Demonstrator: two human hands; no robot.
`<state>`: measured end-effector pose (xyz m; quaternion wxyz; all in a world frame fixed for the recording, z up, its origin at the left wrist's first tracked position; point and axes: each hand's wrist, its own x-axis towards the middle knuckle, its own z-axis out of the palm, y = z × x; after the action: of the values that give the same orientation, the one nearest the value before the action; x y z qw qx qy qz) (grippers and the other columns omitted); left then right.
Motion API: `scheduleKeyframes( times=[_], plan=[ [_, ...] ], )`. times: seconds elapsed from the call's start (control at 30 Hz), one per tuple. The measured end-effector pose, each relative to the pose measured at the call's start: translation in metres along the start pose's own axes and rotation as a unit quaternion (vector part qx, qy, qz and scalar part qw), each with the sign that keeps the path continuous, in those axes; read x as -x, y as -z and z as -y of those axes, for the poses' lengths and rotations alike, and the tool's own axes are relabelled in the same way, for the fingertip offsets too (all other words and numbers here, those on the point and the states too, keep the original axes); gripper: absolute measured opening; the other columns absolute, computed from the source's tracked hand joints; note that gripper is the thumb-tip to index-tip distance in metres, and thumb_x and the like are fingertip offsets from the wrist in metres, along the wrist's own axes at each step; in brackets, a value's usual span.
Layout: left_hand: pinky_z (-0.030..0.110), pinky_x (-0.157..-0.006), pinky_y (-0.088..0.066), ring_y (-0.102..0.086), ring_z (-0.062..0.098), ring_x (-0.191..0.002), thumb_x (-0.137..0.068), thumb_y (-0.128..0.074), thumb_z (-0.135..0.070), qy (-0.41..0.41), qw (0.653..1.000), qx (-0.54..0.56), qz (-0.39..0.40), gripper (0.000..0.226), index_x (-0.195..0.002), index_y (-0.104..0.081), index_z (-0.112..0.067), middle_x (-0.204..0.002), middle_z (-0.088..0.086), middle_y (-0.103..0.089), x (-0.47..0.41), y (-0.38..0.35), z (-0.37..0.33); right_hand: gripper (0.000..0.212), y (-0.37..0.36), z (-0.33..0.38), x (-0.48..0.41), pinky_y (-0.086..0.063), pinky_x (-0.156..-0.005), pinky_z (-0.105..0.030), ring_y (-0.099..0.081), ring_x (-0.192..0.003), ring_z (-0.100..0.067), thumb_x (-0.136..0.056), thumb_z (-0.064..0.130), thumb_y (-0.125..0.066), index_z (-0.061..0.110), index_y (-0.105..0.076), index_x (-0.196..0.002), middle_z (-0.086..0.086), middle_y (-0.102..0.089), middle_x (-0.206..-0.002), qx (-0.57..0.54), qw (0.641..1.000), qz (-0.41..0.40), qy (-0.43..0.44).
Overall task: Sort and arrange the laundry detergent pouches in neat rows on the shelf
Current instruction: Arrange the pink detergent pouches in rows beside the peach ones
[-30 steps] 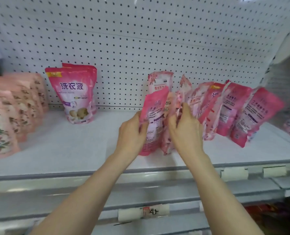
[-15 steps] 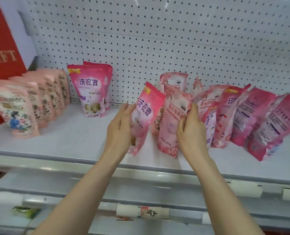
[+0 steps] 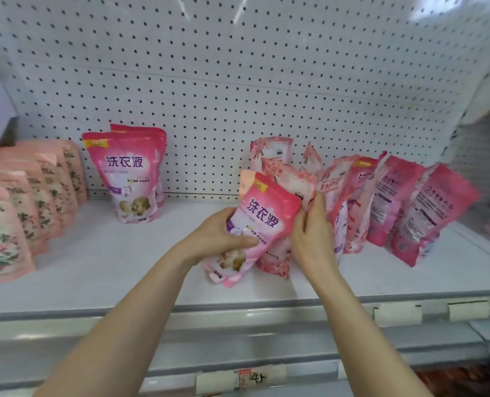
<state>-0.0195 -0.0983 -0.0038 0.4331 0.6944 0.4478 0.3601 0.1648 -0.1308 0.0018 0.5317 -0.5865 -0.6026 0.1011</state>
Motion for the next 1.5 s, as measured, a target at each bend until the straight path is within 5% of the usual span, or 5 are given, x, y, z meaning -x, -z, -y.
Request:
scheduleKeyframes(
  times=[0.6,0.9,1.07,1.3,1.5],
  plan=[
    [0.036,-0.068,-0.060,-0.072,0.020,-0.082,-0.087,-0.065,-0.003,0.000,0.957,0.250,-0.149,0.036,-0.117,-0.050,-0.016,-0.105,0.008,-0.070,0.031,0.015,0.024,0.048,-0.007,0.001,0.035,-0.055,-0.085,-0.041,-0.065,-0.105,-0.029,-0.100,0.011,-0.044,0.013,-0.034,-0.147,-0.011,-0.065,-0.123,0.095,0.994,-0.048,0.011],
    [0.026,-0.069,-0.058,-0.072,0.016,-0.090,-0.085,-0.062,0.002,-0.103,0.927,0.324,-0.160,0.032,-0.112,-0.059,-0.015,-0.100,-0.002,-0.075,0.059,-0.020,-0.013,0.027,0.036,-0.050,0.080,-0.052,-0.081,-0.042,-0.061,-0.096,-0.017,-0.091,-0.003,-0.050,0.013,-0.056,-0.113,0.002,-0.063,-0.104,0.062,0.963,-0.254,0.073],
    [0.028,-0.075,-0.058,-0.071,0.017,-0.097,-0.082,-0.066,-0.002,-0.159,0.922,0.296,-0.192,0.036,-0.111,-0.057,-0.020,-0.103,-0.005,-0.074,0.064,-0.053,-0.044,0.041,0.100,-0.105,0.031,-0.045,-0.098,-0.038,-0.051,-0.117,-0.025,-0.092,0.006,-0.050,0.011,-0.043,-0.133,-0.006,-0.049,-0.128,0.038,0.944,-0.328,-0.022],
    [0.030,-0.079,-0.058,-0.070,0.017,-0.097,-0.083,-0.068,-0.006,-0.167,0.910,0.273,-0.265,0.034,-0.110,-0.060,-0.025,-0.107,-0.005,-0.073,0.064,-0.126,-0.070,0.084,0.178,-0.176,-0.049,-0.038,-0.111,-0.046,-0.045,-0.134,-0.033,-0.089,0.044,-0.065,0.012,-0.021,-0.153,-0.016,-0.040,-0.150,0.040,0.964,-0.154,-0.215],
    [0.031,-0.073,-0.059,-0.072,0.022,-0.094,-0.083,-0.069,-0.009,-0.123,0.902,0.252,-0.327,0.030,-0.109,-0.063,-0.021,-0.103,0.000,-0.074,0.066,-0.181,-0.071,0.082,0.180,-0.186,-0.076,-0.046,-0.099,-0.046,-0.055,-0.117,-0.040,-0.087,0.062,-0.053,0.006,-0.032,-0.143,-0.021,-0.052,-0.131,0.109,0.977,-0.005,-0.184]
  ],
)
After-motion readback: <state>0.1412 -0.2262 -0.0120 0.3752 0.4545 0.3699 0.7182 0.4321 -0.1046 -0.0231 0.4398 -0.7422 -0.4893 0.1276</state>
